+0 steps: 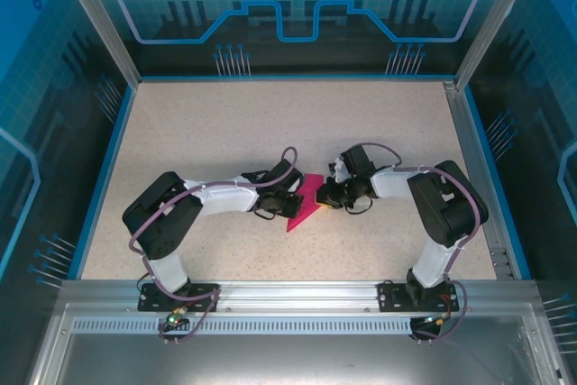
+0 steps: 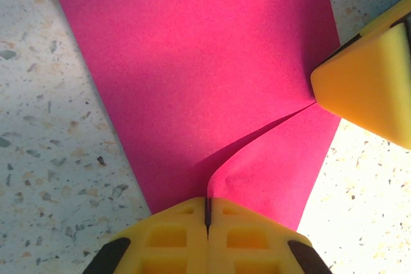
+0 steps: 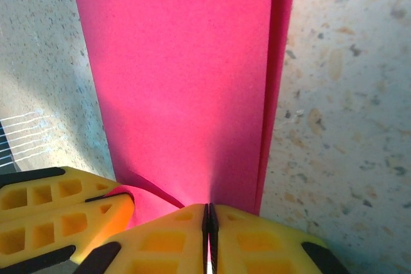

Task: Fold a paper plane with a square sheet of paper (pick it up from the middle)
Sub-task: Third fold the triangle at the center of the table.

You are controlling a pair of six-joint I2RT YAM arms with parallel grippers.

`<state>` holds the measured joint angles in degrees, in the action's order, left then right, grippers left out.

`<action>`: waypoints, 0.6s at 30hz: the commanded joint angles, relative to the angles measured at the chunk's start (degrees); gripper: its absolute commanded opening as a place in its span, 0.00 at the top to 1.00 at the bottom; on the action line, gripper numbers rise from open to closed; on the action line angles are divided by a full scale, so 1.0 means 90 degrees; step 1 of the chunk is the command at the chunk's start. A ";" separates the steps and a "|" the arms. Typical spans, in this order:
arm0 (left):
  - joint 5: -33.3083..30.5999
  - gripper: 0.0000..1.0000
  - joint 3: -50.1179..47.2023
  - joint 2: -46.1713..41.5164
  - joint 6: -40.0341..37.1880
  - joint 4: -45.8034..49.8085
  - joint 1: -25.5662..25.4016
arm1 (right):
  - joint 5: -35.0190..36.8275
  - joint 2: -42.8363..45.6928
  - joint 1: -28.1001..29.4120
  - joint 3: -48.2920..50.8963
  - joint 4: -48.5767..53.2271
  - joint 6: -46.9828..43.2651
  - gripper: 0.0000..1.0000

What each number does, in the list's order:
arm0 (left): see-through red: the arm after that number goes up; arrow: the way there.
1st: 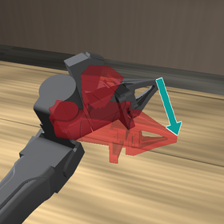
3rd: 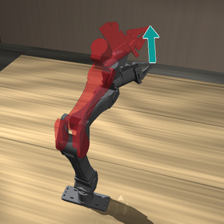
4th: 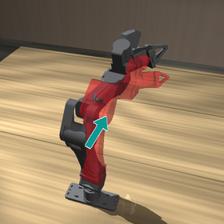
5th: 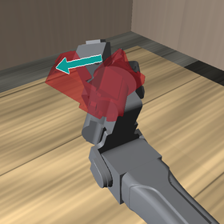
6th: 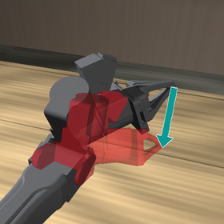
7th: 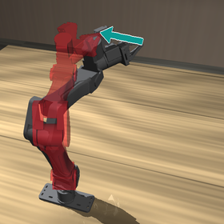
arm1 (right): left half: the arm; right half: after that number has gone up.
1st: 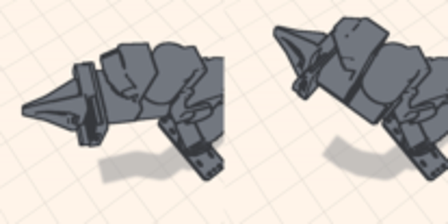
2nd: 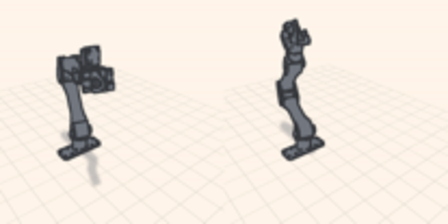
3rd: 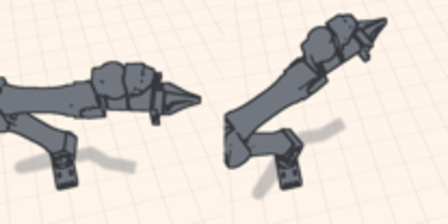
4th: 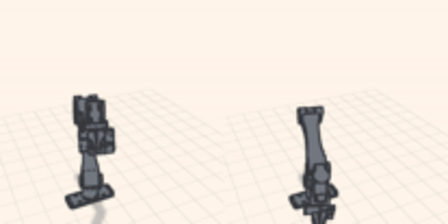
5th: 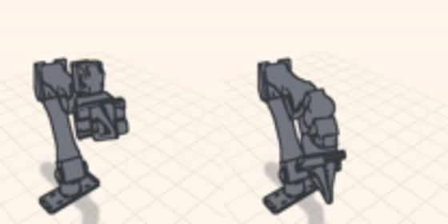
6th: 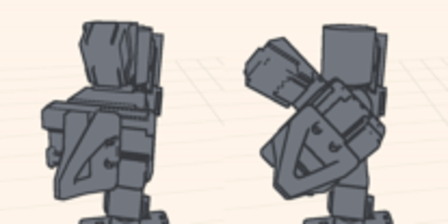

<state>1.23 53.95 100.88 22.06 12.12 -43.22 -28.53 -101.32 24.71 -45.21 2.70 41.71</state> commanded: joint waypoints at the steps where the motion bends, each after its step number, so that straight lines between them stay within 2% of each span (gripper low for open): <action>1: -0.0137 0.98 0.0011 0.0207 -0.0102 0.0340 0.0044 | 0.0647 -0.0149 -0.0001 0.0174 0.0621 -0.0216 0.88; 10: -0.0137 0.98 0.0021 0.0227 -0.0105 0.0341 0.0041 | 0.0059 0.0824 0.0184 0.0217 0.0358 -0.0035 0.87; 18: -0.0128 0.98 0.0042 0.0217 -0.0107 0.0351 0.0042 | 0.0016 0.0395 0.0658 -0.0032 -0.0079 0.0291 0.86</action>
<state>1.19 53.95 100.88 22.06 12.10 -43.22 -27.75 -96.03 29.65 -43.97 2.96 43.13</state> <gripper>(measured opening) 0.061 0.136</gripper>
